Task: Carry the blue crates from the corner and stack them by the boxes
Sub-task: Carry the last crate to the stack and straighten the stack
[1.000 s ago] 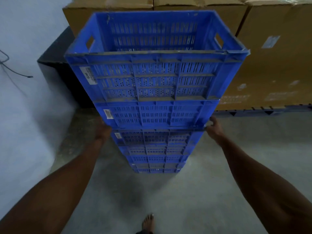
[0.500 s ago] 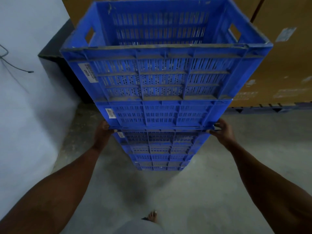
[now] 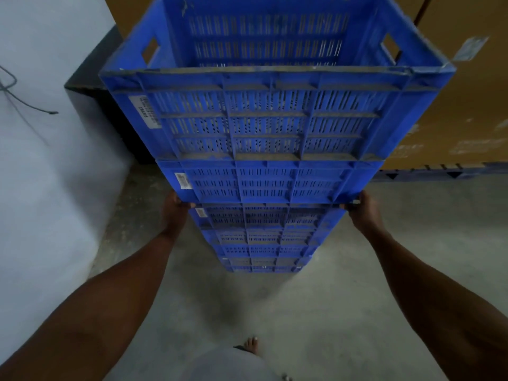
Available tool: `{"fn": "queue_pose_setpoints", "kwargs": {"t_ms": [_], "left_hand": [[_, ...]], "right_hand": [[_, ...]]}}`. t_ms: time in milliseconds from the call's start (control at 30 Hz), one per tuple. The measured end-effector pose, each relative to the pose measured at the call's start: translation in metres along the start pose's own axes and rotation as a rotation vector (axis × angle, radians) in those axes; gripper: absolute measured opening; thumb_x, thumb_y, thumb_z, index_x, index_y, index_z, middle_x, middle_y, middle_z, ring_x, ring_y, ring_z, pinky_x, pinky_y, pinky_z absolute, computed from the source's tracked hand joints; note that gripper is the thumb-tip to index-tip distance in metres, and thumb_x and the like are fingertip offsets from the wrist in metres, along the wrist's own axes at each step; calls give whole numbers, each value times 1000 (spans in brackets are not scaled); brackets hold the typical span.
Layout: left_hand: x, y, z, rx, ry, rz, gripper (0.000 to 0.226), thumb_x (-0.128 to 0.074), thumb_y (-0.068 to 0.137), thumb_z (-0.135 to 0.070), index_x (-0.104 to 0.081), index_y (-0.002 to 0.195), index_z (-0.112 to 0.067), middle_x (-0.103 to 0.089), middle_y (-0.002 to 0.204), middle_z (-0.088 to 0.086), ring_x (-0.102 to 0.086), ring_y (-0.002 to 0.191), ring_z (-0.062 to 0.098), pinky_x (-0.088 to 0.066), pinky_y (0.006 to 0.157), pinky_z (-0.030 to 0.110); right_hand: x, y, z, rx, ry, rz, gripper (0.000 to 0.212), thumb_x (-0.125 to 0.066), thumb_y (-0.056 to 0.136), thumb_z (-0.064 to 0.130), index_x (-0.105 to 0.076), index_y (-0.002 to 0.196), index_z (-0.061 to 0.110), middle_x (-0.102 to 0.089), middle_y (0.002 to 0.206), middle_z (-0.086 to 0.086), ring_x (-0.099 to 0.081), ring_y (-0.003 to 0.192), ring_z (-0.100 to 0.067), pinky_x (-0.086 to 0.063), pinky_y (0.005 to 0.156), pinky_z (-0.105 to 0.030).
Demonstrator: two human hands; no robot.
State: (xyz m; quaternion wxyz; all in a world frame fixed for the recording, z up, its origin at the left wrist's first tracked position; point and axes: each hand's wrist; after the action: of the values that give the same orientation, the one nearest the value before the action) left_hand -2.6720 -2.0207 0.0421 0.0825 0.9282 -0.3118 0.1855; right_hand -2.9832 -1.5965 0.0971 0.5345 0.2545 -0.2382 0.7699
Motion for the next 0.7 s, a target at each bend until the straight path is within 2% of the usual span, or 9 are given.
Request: {"fn": "queue_pose_setpoints", "kwargs": {"t_ms": [100, 200, 267, 333, 433, 500, 567, 633, 700], "left_hand": [[-1, -27, -40, 5, 37, -49, 44, -66, 80, 6, -67, 117, -18, -67, 118, 1, -65, 105, 20, -53, 84, 37], [3, -21, -34, 86, 19, 62, 30, -61, 88, 6, -58, 110, -14, -60, 97, 0, -57, 85, 10, -49, 78, 32], [12, -16, -43, 76, -4, 72, 19, -61, 83, -7, -53, 98, -15, -50, 83, 2, -48, 72, 14, -42, 71, 39], [19, -23, -92, 43, -154, 19, 33, -51, 77, -5, -60, 107, -16, -60, 91, 11, -55, 75, 21, -46, 66, 35], [46, -21, -174, -46, -398, -215, 30, -52, 90, -10, -63, 118, -16, -65, 103, 10, -61, 86, 23, -51, 73, 38], [64, -5, -206, -149, -430, -417, 44, -64, 93, -41, -62, 122, -8, -64, 115, 15, -63, 102, 33, -51, 88, 45], [79, 0, -252, -281, -364, -570, 59, -56, 100, -44, -50, 142, -3, -57, 138, 14, -63, 121, 26, -50, 101, 46], [89, -5, -308, -407, -299, -540, 41, -40, 109, -23, -39, 147, -7, -54, 138, 2, -63, 112, -6, -49, 96, 23], [91, 10, -338, -353, -274, -364, 31, -42, 107, -28, -58, 127, -10, -70, 118, -8, -66, 98, -10, -50, 84, 16]], "right_hand": [[2, -9, 6, -12, 36, 30, 48, -80, 83, 24, -59, 122, 8, -66, 109, -7, -67, 95, -30, -54, 73, -36], [6, -29, 32, -17, 274, 137, 52, -72, 88, 8, -48, 135, 8, -60, 112, 1, -62, 96, -16, -51, 63, -13], [17, -35, 54, 50, 455, 64, 55, -60, 83, 4, -46, 136, 13, -61, 112, 4, -62, 98, -10, -55, 72, -19], [37, -34, 76, 134, 641, -95, 51, -49, 86, 6, -46, 136, 16, -62, 119, 3, -63, 102, -8, -54, 81, -28], [80, -30, 126, 339, 869, -253, 47, -50, 95, 19, -48, 141, 13, -56, 141, -9, -56, 127, -26, -51, 93, -43], [110, -28, 161, 451, 877, -276, 49, -51, 101, 31, -45, 146, 14, -52, 146, -9, -50, 135, -31, -46, 105, -51], [136, -28, 196, 533, 815, -281, 53, -48, 103, 41, -42, 150, 16, -46, 152, -3, -44, 140, -20, -41, 112, -46], [154, -25, 222, 527, 666, -272, 56, -45, 102, 47, -41, 150, 18, -44, 151, 3, -43, 140, -10, -39, 113, -33], [163, -17, 238, 483, 557, -247, 58, -45, 98, 55, -49, 144, 20, -52, 145, 1, -51, 131, -10, -45, 105, -24]]}}
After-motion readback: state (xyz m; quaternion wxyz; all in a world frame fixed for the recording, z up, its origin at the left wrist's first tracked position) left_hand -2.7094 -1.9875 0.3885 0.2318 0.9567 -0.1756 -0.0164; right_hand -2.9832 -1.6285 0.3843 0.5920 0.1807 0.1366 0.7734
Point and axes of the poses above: each hand's wrist, its own y-axis towards the middle knuckle, its own x-axis out of the back of the hand, z = x × y
